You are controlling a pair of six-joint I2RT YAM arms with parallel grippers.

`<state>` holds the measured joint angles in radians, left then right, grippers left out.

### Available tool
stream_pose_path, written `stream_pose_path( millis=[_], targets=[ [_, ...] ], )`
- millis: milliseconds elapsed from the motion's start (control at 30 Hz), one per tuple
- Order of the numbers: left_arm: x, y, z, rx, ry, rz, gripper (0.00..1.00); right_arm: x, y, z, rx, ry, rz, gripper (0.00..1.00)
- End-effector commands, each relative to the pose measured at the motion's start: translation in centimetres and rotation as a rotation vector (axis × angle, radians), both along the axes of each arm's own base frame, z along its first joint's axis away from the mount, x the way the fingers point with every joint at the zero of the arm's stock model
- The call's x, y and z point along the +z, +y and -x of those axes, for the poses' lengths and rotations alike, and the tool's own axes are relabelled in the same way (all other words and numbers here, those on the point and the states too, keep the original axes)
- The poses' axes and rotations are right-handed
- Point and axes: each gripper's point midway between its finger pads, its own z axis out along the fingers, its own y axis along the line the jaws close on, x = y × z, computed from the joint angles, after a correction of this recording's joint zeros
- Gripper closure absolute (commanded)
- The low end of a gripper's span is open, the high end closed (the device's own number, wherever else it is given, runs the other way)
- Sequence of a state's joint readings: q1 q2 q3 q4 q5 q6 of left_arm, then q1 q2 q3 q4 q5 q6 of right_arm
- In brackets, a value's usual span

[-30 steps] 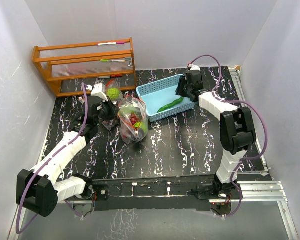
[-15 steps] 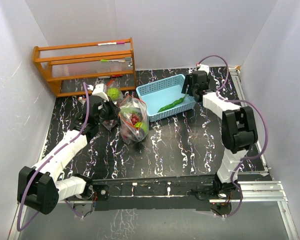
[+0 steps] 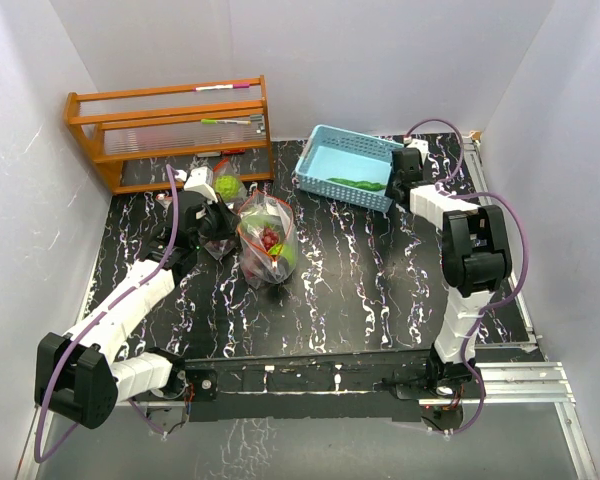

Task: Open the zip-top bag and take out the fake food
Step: Move the bin to the center of the board.

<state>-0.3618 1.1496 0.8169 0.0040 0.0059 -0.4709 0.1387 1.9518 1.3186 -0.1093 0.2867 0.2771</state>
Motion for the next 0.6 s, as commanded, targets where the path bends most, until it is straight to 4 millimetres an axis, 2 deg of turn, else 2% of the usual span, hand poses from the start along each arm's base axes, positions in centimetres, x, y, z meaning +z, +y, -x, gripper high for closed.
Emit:
stream_pose_path(
  millis=[0, 133, 167, 267, 300, 367, 400, 500, 567],
  targets=[
    [1.0, -0.1, -0.4, -0.008, -0.03, 0.014, 1.0, 4.6, -3.5, -1.5, -0.091, -0.126, 0.034, 0.72],
    [1.1, -0.1, -0.4, -0.011, -0.028, 0.015, 1.0, 5.0, -5.8, -2.1, -0.143, -0.134, 0.07, 0.71],
    [1.1, -0.1, -0.3, -0.012, -0.028, 0.015, 1.0, 5.2, -6.4, -2.3, -0.157, -0.137, 0.09, 0.68],
    [1.1, -0.1, -0.3, -0.011, -0.028, 0.014, 1.0, 6.2, -6.7, -2.5, -0.156, -0.142, 0.124, 0.44],
    [1.2, -0.1, -0.3, -0.01, -0.031, 0.013, 1.0, 6.6, -6.4, -2.5, -0.139, -0.149, 0.114, 0.38],
    [1.3, 0.0, -0.3, -0.004, -0.035, 0.014, 1.0, 7.9, -5.2, -2.3, -0.091, -0.185, 0.086, 0.33],
    [1.3, 0.0, -0.4, -0.002, -0.036, 0.013, 1.0, 9.7, -4.6, -2.2, -0.073, -0.232, 0.089, 0.33],
    [1.0, 0.0, -0.3, -0.001, -0.032, 0.014, 1.0, 12.0, -1.8, -1.1, -0.009, -0.288, 0.133, 0.42],
    [0.8, 0.0, -0.3, -0.005, -0.027, 0.018, 1.0, 12.1, 0.7, -0.8, 0.046, -0.283, 0.133, 0.5]
  ],
)
